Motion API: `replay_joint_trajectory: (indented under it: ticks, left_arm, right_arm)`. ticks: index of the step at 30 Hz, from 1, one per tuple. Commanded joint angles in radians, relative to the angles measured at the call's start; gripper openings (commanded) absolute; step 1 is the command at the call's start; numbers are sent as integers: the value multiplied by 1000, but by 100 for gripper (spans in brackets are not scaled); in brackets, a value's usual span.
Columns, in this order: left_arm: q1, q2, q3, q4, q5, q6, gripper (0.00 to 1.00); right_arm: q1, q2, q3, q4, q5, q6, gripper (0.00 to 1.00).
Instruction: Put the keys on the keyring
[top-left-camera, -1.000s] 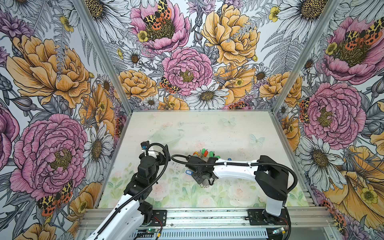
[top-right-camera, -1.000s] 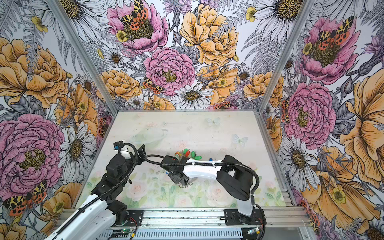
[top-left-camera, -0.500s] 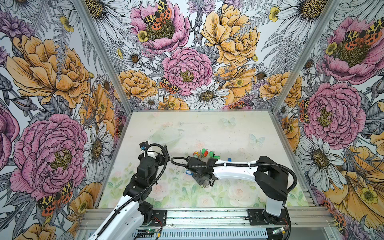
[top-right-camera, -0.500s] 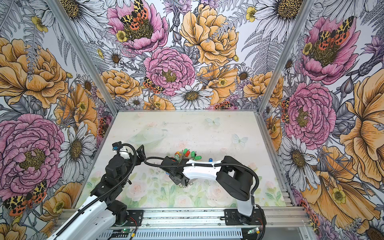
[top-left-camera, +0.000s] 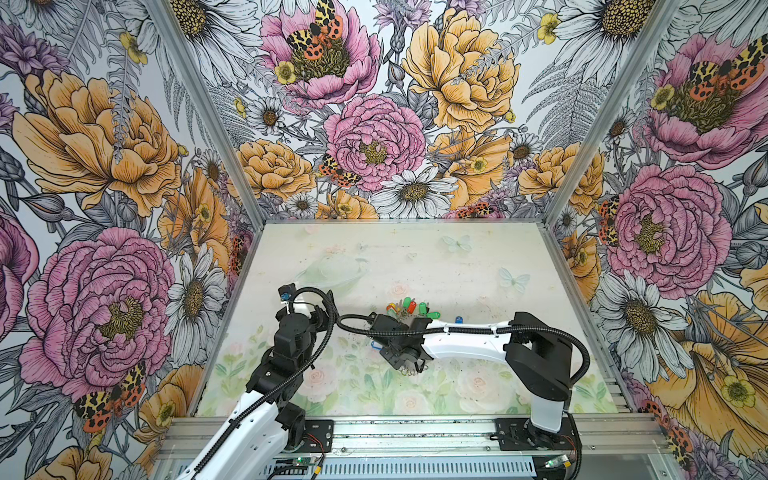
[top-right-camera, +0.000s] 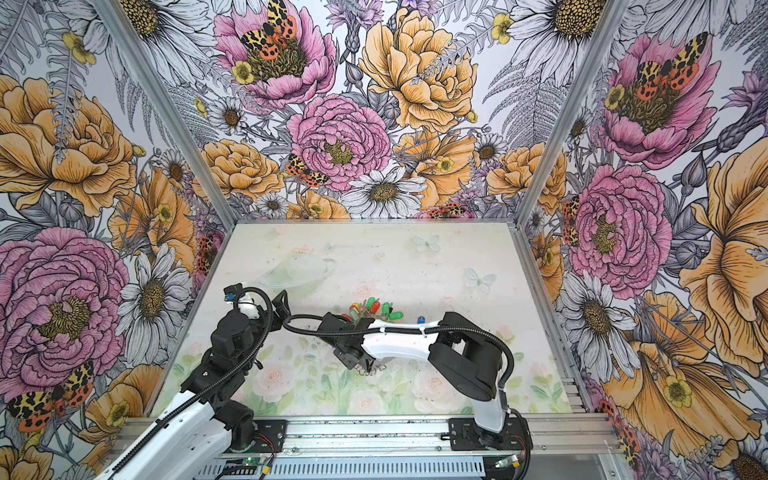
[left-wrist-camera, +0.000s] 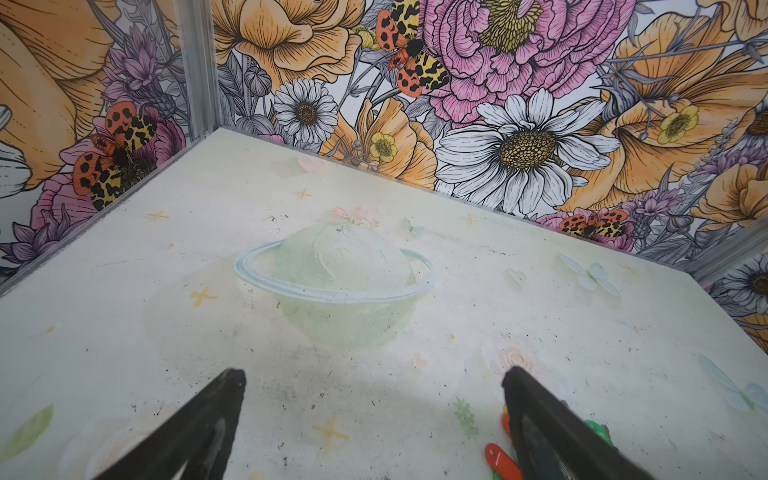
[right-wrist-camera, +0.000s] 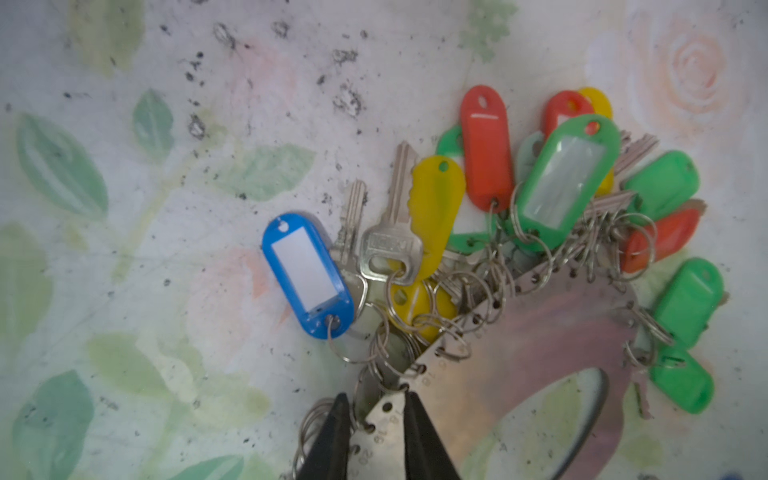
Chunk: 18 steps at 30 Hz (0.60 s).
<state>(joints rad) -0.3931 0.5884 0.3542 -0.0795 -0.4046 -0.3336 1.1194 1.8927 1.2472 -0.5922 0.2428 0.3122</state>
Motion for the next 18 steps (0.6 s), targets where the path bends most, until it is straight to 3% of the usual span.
replay_joint_trajectory:
  ticks: [1,18]
  left_arm:
    - [12,-12,-12,-2,-17,-7,99]
    - [14,-21,-15,-8,-17,-10,99]
  right_arm:
    - [5,26,32,15,17,-6,22]
    - [7,46,18,14,16,11,14]
